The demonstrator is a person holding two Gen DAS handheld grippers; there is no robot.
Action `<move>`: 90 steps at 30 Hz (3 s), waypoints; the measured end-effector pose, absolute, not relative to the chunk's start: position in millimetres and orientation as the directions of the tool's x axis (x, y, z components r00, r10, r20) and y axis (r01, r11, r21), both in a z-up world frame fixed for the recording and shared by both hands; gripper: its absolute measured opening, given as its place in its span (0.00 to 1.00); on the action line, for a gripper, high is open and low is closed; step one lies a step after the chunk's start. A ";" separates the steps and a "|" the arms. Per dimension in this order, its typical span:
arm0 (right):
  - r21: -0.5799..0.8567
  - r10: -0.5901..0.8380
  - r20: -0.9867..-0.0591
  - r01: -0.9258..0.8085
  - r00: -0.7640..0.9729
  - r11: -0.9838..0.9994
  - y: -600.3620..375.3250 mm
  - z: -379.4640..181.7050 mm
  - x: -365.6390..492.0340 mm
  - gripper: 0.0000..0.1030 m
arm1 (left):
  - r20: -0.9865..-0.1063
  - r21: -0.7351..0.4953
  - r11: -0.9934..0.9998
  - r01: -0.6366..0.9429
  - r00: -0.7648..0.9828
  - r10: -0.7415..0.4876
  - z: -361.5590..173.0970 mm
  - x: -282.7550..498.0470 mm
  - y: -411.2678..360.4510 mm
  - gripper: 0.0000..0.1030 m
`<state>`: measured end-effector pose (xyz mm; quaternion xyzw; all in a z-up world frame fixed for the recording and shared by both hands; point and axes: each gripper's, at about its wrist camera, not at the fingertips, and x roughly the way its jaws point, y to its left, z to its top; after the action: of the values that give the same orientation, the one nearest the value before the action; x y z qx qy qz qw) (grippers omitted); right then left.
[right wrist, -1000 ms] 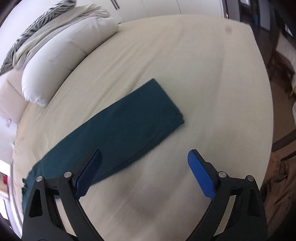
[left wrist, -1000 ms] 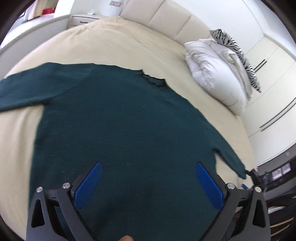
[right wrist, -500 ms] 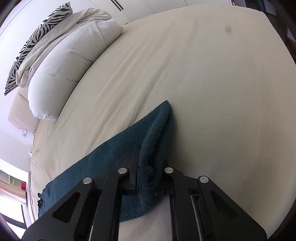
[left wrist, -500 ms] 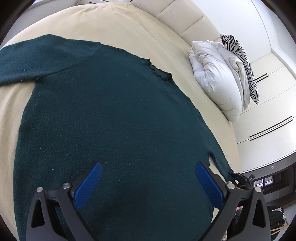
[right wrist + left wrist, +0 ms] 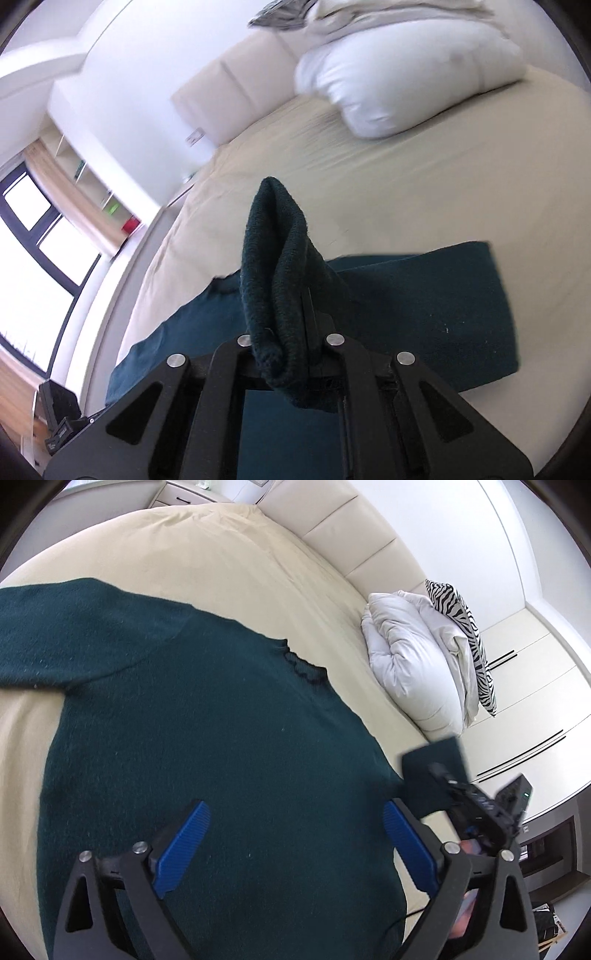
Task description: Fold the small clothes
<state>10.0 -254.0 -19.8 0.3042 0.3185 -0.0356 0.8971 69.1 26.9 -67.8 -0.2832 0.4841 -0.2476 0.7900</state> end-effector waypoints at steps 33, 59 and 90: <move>0.888 0.345 -0.430 0.322 0.834 0.327 -289.7 -145.5 -107.0 0.52 | -0.747 -0.561 0.790 0.248 0.259 -0.612 -111.0 144.5 -99.5 0.08; 0.915 0.187 -0.402 0.384 0.896 0.124 -340.4 -204.0 -55.7 0.17 | -0.741 -0.549 0.828 0.115 0.391 -0.546 -136.8 191.4 -11.7 0.08; 0.330 -0.089 -0.771 0.516 0.631 0.791 -338.2 -154.5 60.1 0.03 | -0.723 -0.458 0.858 0.231 0.464 -0.511 -147.3 187.8 -20.1 0.14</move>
<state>60.1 -338.2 -154.5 0.2717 0.3923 -0.1756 0.8611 187.8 -20.1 -147.3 -0.1494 0.4683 -0.2202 0.8425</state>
